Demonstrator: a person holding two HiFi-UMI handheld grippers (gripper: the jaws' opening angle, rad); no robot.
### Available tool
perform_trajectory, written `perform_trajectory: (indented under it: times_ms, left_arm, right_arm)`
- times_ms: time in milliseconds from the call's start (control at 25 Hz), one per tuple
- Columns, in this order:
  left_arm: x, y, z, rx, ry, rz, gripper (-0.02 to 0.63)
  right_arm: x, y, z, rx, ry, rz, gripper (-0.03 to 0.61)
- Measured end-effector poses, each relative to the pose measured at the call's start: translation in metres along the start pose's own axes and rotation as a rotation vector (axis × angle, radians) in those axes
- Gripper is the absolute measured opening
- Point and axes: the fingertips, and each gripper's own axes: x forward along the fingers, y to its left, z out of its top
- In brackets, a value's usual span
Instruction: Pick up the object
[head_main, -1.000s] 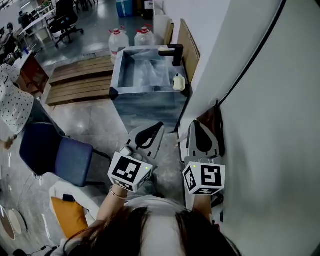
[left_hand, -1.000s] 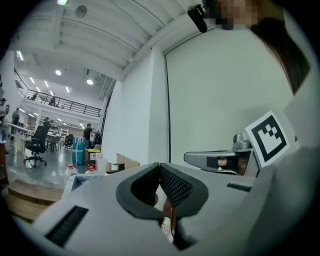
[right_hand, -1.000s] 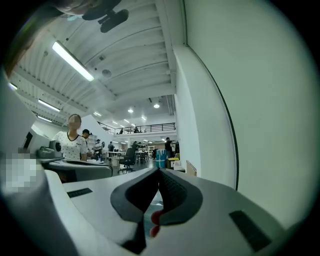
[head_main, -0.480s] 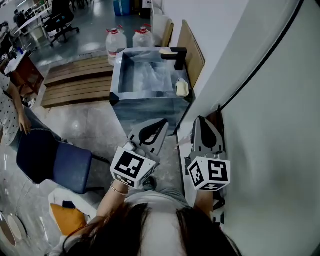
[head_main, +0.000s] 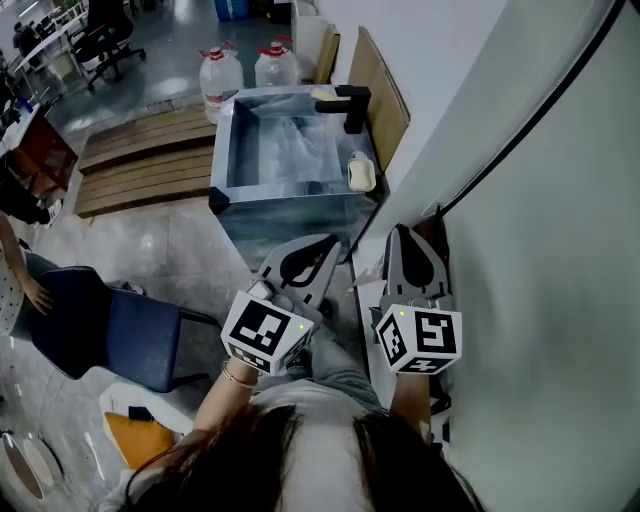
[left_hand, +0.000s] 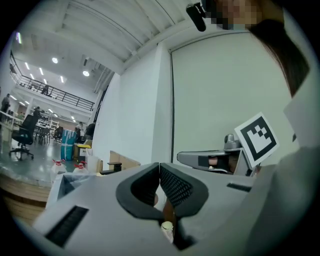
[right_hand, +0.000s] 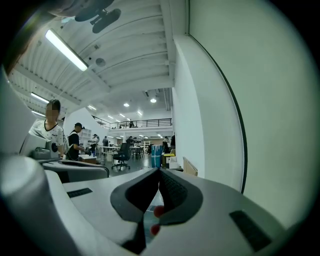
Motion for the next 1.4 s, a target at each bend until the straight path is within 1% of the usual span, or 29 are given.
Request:
perform_trajectory:
  times_ms: [320,760,1120,1400]
  left_arm:
    - [0.041,0.022,-0.007,0.003,0.016,0.013,0.009]
    - [0.108,0.058,-0.011,0.003,0.030,0.031,0.009]
    - [0.151,0.086,-0.021,-0.007,0.048,0.046,0.009]
    - [0.170,0.101,-0.027,-0.013,0.058,0.063,0.009]
  right_arm:
    - [0.042,-0.027,-0.012,-0.001,0.025,0.002,0.025]
    - [0.108,-0.065,-0.036,-0.024,0.091,0.024,0.026]
    - [0.162,-0.088,-0.064,-0.032,0.166,0.063,0.026]
    - [0.196,-0.096,-0.090,-0.050,0.242,0.111,0.028]
